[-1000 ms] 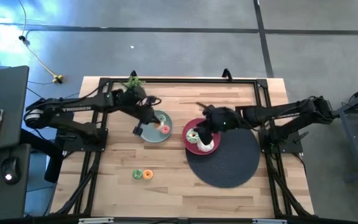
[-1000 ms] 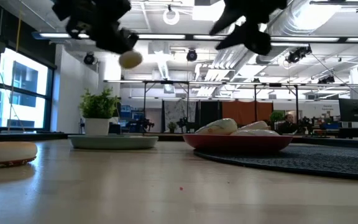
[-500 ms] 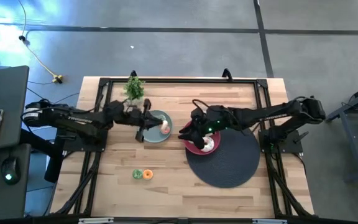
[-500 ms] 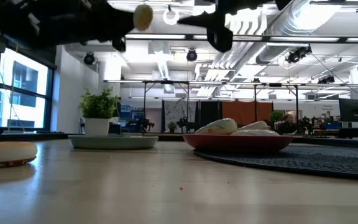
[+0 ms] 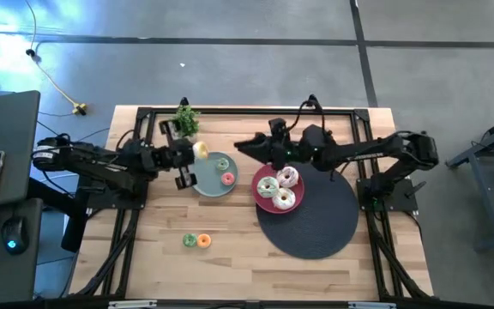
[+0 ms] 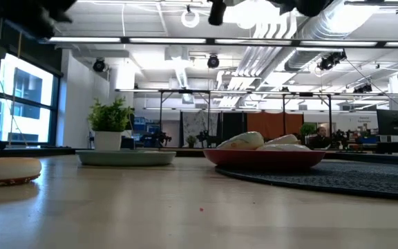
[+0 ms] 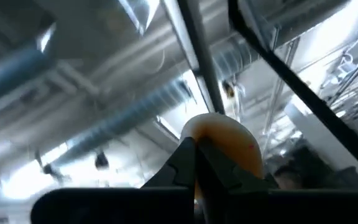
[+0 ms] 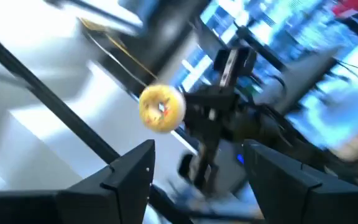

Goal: Pick & Place donuts
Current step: Put the small yellow donut on the blue plate

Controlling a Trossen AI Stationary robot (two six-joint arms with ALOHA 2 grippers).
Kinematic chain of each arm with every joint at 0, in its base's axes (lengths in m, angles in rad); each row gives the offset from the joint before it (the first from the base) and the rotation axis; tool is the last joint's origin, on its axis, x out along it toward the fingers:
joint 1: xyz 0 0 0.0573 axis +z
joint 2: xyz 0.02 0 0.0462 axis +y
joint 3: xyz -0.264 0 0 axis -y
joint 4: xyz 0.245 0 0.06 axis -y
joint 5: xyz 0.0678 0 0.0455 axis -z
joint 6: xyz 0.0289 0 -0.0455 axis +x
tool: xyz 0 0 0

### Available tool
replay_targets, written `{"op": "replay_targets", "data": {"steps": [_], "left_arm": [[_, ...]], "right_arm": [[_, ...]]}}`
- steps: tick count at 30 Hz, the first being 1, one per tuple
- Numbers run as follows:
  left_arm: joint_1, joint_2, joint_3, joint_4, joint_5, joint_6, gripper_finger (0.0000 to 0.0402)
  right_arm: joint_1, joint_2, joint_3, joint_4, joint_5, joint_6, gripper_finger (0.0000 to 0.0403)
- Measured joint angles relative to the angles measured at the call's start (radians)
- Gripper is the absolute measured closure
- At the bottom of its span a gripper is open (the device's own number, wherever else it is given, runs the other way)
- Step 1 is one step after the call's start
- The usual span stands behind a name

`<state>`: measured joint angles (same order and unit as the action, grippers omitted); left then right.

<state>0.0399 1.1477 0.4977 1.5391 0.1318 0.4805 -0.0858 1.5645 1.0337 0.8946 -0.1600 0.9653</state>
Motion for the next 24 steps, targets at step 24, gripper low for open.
{"op": "replay_targets", "data": {"steps": [24], "left_arm": [[0.08,0.142,0.327,-0.136,0.212,0.059,0.0401]], "right_arm": [[0.025,0.156,0.201,0.252,0.01,0.131,0.0164]]}}
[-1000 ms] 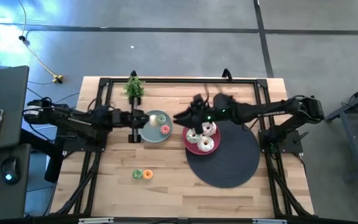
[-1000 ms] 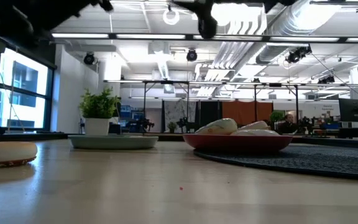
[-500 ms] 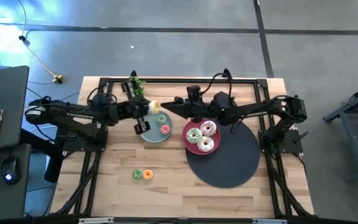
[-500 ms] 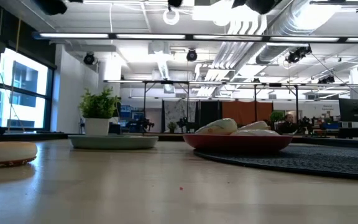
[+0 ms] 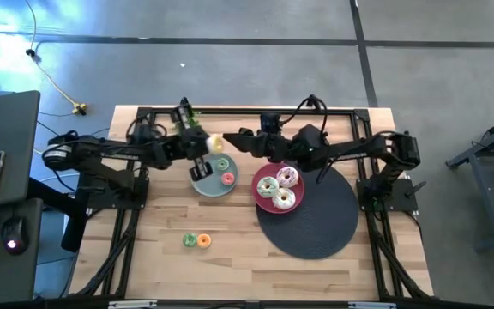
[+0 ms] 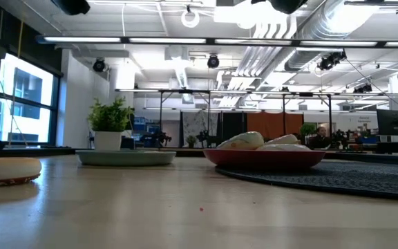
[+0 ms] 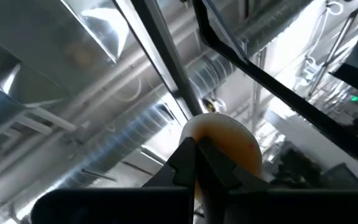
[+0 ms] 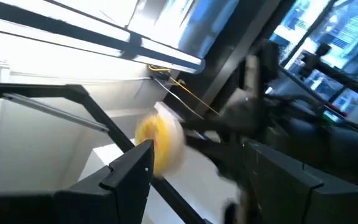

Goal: Pick & Place donuts
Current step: Put the small yellow donut on the blue plate

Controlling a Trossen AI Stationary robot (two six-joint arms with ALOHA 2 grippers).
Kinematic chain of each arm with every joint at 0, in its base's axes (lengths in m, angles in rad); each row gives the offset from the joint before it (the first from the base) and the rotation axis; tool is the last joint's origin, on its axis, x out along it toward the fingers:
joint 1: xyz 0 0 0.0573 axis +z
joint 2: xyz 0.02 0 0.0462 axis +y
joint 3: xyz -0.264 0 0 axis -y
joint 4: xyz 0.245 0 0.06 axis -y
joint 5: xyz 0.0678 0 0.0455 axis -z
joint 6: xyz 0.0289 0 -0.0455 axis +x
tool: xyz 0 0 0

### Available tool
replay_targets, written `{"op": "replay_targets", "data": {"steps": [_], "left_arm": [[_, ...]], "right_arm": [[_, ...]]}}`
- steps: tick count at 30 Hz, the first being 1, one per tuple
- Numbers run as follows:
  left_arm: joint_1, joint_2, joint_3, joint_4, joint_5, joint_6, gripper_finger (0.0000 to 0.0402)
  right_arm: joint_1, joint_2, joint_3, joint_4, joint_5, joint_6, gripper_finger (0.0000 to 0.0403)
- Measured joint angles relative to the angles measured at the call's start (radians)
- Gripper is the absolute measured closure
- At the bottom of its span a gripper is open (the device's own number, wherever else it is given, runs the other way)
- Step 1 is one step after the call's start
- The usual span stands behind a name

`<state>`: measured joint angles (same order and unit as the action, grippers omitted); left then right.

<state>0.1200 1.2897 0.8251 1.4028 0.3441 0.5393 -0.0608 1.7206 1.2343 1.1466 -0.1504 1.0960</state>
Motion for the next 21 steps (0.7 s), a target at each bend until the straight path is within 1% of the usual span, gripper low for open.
{"op": "replay_targets", "data": {"steps": [3,6,8,11,18,21], "left_arm": [[0.008,0.05,0.024,0.013,0.009,-0.04,0.0401],[0.023,0.079,0.041,0.087,0.036,-0.09,0.0401],[0.038,0.082,0.05,0.125,0.04,-0.099,0.0401],[0.053,0.083,0.05,0.119,0.047,-0.115,0.0401],[0.059,0.111,0.047,0.089,0.054,-0.126,0.0401],[0.059,0.124,0.047,0.113,0.052,-0.139,0.0401]], "right_arm": [[0.0,0.0,0.027,-0.009,-0.018,-0.03,0.0164],[0.004,0.0,0.031,-0.012,-0.016,-0.043,0.0164],[0.004,0.0,0.031,-0.025,-0.025,-0.023,0.0165],[0.005,0.0,0.031,-0.057,-0.027,-0.027,0.0165],[0.004,-0.001,0.031,-0.049,-0.059,-0.022,0.0165],[0.004,-0.001,0.031,-0.049,-0.069,-0.022,0.0165]]}}
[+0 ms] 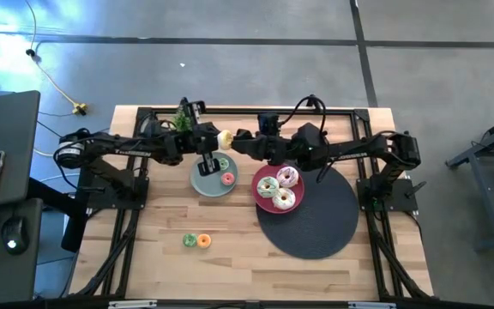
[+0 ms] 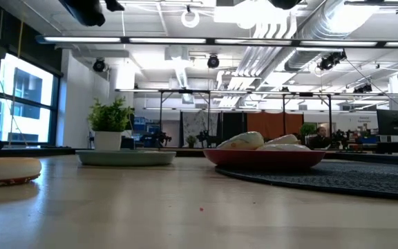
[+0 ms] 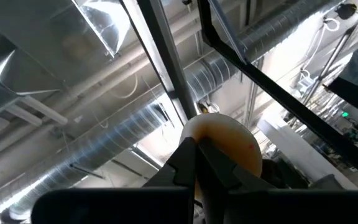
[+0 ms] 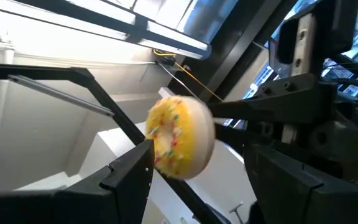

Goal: Pick & Place donuts
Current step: Put the small yellow donut on the blue plate

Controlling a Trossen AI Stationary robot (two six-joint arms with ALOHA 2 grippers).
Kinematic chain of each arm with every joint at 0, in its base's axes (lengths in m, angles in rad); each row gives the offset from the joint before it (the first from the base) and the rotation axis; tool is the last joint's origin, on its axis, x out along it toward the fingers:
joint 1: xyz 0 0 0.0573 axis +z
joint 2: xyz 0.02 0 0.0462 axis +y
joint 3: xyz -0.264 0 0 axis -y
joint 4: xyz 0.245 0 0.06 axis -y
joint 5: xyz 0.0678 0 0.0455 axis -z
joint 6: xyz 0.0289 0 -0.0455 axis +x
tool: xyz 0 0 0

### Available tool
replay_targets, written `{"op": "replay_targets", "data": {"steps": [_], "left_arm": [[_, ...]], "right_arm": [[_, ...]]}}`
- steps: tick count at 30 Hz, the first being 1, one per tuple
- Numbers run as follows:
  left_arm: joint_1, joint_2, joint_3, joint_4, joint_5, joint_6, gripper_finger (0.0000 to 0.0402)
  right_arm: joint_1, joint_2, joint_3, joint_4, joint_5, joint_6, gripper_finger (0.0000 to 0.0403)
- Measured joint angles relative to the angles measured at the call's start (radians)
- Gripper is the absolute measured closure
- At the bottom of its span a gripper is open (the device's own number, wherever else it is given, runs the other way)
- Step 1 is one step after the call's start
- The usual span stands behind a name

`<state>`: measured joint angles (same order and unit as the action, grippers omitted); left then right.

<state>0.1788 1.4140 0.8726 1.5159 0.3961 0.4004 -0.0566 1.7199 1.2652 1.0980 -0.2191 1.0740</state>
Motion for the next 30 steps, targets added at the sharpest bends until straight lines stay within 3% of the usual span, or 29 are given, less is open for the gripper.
{"op": "replay_targets", "data": {"steps": [8,22,26,30], "left_arm": [[0.025,0.005,0.0,0.0,0.034,-0.043,0.0401],[0.053,0.005,0.0,-0.006,0.086,-0.088,0.04],[0.076,0.004,0.0,-0.015,0.063,-0.176,0.0375],[0.079,0.004,0.0,-0.014,0.065,-0.204,0.0319]], "right_arm": [[-0.008,0.0,0.0,-0.002,-0.011,0.0,0.0185],[-0.016,0.0,0.0,-0.002,-0.028,-0.002,0.0369],[-0.017,0.0,0.0,-0.005,-0.012,-0.001,0.0394],[-0.016,0.0,0.0,-0.009,-0.014,-0.001,0.0393]]}}
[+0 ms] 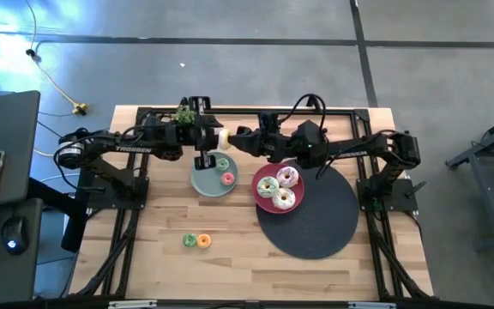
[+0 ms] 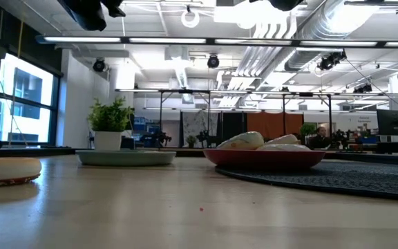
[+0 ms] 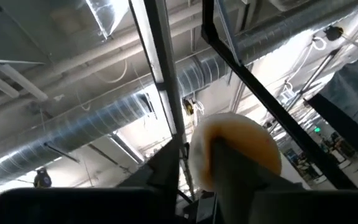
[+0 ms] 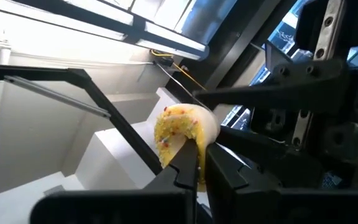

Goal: Pick & Place donuts
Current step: Put the small yellow donut on the blue plate

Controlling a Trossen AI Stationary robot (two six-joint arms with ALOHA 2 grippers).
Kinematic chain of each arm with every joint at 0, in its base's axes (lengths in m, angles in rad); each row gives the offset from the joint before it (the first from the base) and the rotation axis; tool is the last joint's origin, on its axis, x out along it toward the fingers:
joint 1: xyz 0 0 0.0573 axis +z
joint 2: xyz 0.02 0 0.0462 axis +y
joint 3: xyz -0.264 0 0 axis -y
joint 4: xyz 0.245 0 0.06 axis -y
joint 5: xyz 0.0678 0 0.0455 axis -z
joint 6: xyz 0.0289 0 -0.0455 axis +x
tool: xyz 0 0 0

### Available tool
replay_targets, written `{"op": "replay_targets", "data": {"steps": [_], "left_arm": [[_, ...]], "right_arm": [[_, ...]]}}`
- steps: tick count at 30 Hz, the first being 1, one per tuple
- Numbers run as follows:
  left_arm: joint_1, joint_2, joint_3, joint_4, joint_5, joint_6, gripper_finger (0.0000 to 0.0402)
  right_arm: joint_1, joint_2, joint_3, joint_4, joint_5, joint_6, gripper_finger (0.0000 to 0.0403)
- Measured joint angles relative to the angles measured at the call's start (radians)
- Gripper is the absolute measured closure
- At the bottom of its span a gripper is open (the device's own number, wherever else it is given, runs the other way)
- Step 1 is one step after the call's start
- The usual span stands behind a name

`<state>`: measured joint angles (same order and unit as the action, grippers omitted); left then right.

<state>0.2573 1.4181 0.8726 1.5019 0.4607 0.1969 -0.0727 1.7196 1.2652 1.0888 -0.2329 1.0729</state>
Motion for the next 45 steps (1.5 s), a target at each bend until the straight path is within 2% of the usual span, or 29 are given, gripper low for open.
{"op": "replay_targets", "data": {"steps": [3,6,9,13,17,19,23,25,27,32,40,45], "left_arm": [[0.001,-0.003,0.0,0.001,0.035,-0.03,0.027],[0.018,-0.005,0.0,-0.002,0.118,-0.078,0.0224],[0.063,-0.01,0.0,-0.003,0.272,-0.18,0.0192],[0.147,-0.037,-0.001,-0.007,0.434,-0.321,0.018],[0.251,-0.087,-0.028,-0.021,0.535,-0.432,0.0187],[0.31,-0.137,-0.069,-0.052,0.528,-0.443,0.0198],[0.39,-0.261,-0.189,-0.171,0.462,-0.372,0.0233],[0.399,-0.329,-0.24,-0.277,0.44,-0.318,0.0251],[0.396,-0.397,-0.287,-0.41,0.402,-0.265,0.0266],[0.348,-0.574,-0.34,-0.714,0.302,-0.137,0.029],[0.311,-0.844,-0.342,-1.201,0.122,0.052,0.0293],[0.311,-0.955,-0.342,-1.313,0.061,0.087,0.0293]], "right_arm": [[-0.002,0.0,0.0,-0.002,0.0,0.0,0.0387],[-0.006,0.0,0.0,-0.003,-0.005,0.0,0.0391],[-0.012,-0.001,0.0,-0.006,-0.022,0.0,0.0395],[-0.023,-0.032,0.0,-0.078,-0.067,0.0,0.0392],[-0.028,-0.099,-0.005,-0.338,-0.091,-0.055,0.0392],[-0.027,-0.141,-0.006,-0.538,-0.07,-0.107,0.0393],[-0.034,-0.213,-0.005,-0.955,0.016,-0.188,0.0392],[-0.044,-0.214,-0.005,-1.094,0.02,-0.186,0.0388],[-0.047,-0.182,-0.006,-1.151,0.023,-0.183,0.0386],[-0.045,-0.061,-0.005,-1.058,-0.043,-0.134,0.0388],[-0.06,0.163,-0.006,-0.908,-0.106,-0.063,0.0388],[-0.06,0.272,0.014,-0.843,-0.116,-0.056,0.0385]]}}
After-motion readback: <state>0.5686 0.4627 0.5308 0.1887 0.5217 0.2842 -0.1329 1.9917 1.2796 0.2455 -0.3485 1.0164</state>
